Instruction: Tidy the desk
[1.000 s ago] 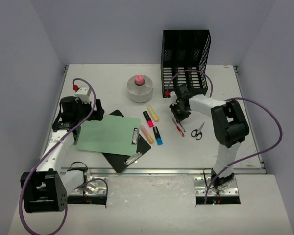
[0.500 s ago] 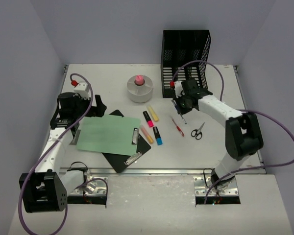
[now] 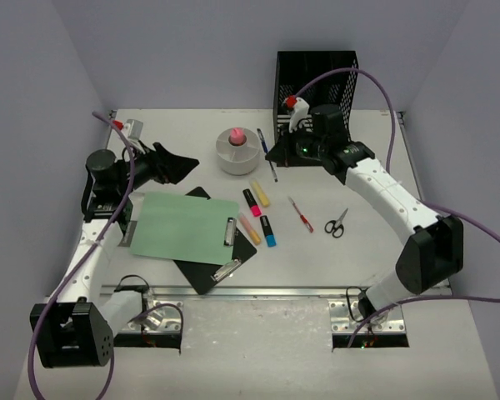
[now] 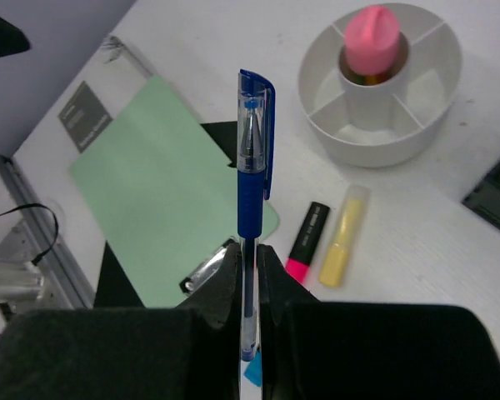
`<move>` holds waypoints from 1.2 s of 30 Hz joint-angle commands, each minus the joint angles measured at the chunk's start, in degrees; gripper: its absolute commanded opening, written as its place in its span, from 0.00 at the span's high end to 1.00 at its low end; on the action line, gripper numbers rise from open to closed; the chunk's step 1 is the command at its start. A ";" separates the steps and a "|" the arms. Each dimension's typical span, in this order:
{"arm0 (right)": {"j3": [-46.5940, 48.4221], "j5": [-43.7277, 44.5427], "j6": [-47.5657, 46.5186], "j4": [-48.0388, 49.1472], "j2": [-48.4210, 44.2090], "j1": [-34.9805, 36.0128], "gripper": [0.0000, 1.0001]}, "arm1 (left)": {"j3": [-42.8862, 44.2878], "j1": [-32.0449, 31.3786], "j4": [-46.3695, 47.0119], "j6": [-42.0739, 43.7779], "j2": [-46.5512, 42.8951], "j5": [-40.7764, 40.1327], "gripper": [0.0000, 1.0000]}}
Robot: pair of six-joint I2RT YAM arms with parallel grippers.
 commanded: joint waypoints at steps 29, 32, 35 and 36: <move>17.13 -1.50 0.69 -1.63 13.02 15.38 0.99 | 8.76 -8.64 12.30 -18.82 14.44 -0.23 0.64; 17.30 -1.15 0.42 -1.80 13.11 16.00 0.99 | 8.94 -8.64 12.30 -19.70 15.67 0.12 0.66; 17.48 -0.80 -0.11 -1.97 13.11 16.61 0.99 | 8.85 -8.64 12.12 -19.79 16.29 -0.41 0.64; 17.57 -0.62 -0.11 -1.89 13.19 16.79 0.99 | 8.94 -8.64 12.04 -19.79 16.55 -0.49 0.63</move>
